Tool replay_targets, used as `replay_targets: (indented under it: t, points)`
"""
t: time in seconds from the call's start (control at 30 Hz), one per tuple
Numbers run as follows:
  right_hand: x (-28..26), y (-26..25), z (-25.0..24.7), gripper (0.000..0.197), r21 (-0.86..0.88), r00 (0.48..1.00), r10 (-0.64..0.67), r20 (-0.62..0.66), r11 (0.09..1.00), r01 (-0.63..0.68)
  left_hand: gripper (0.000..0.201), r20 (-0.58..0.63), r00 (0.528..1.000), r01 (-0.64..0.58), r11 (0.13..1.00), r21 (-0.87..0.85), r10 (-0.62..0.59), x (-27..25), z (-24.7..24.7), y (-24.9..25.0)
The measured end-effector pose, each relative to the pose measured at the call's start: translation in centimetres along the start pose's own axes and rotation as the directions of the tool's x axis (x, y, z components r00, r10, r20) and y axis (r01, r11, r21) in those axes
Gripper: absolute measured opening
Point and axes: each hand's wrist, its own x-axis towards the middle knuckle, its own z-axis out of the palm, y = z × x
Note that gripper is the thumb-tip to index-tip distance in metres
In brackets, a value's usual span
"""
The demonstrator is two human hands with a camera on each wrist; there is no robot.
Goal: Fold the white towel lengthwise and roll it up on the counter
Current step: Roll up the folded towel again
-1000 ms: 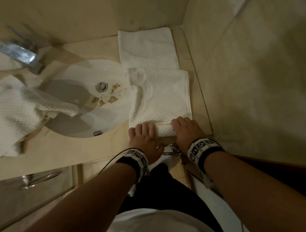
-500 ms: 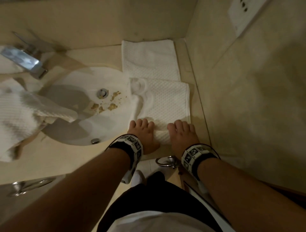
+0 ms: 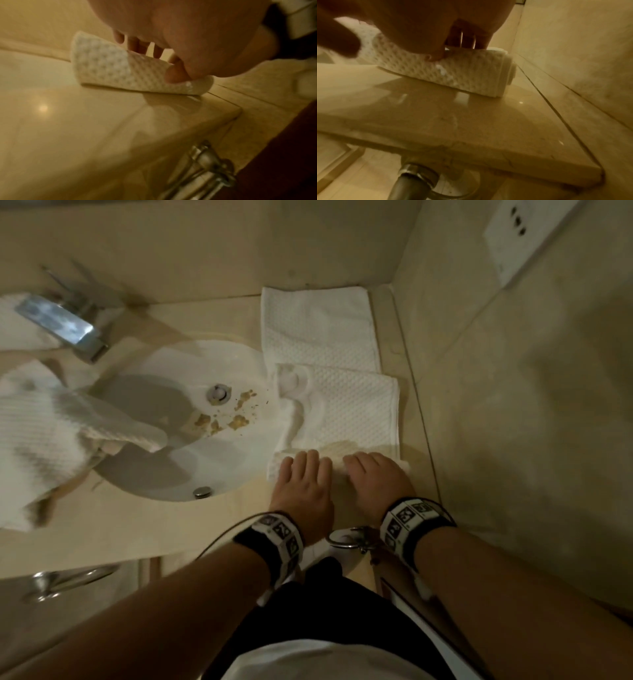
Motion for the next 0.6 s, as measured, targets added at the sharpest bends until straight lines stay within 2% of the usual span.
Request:
replay_targets:
  t: [0.07, 0.13, 0.2, 0.27, 0.33, 0.37, 0.5, 0.6]
  points:
    - [1.0, 0.4, -0.1, 0.057, 0.019, 1.000, 0.016, 0.024, 1.000, -0.016, 0.093, 0.093, 0.996, 0.010, 1.000, -0.009, -0.009, -0.6, 0.7, 0.8]
    - [1.5, 0.4, 0.6, 0.058, 0.037, 0.999, 0.051, 0.004, 0.998, -0.051, 0.104, 0.148, 0.989, 0.011, 1.000, 0.021, -0.014, 0.3, 0.9, 0.1]
    - [1.6, 0.3, 1.5, 0.057, 0.050, 0.993, 0.095, -0.075, 0.995, -0.091, 0.104, 0.181, 0.983, -0.026, 0.997, 0.079, 0.011, 2.0, 0.8, -1.0]
    - [1.6, 0.3, 2.3, 0.069, 0.055, 0.987, 0.116, -0.109, 0.992, -0.110, 0.101, 0.207, 0.978, -0.045, 0.994, 0.101, 0.023, 3.4, 0.4, -1.8]
    - [1.8, 0.4, 2.3, 0.085, 0.000, 0.992, 0.122, -0.026, 0.992, -0.122, 0.102, 0.205, 0.979, -0.037, 0.995, 0.093, 0.017, 4.2, 0.0, -1.7]
    - [2.1, 0.5, 2.3, 0.087, -0.035, 0.991, 0.133, -0.013, 0.990, -0.133, 0.102, 0.202, 0.979, -0.025, 0.996, 0.086, 0.007, 4.4, 0.0, -1.5]
    - [3.3, 0.8, 2.1, 0.077, -0.111, 0.988, 0.148, -0.030, 0.982, -0.151, 0.099, 0.152, 0.988, 0.017, 0.996, 0.092, -0.031, 4.9, -0.3, -1.0]
    - [3.1, 1.5, 2.0, 0.068, -0.132, 0.995, 0.101, -0.017, 0.986, -0.102, 0.099, 0.161, 0.985, 0.042, 0.995, 0.090, -0.056, 4.0, 0.0, -0.1]
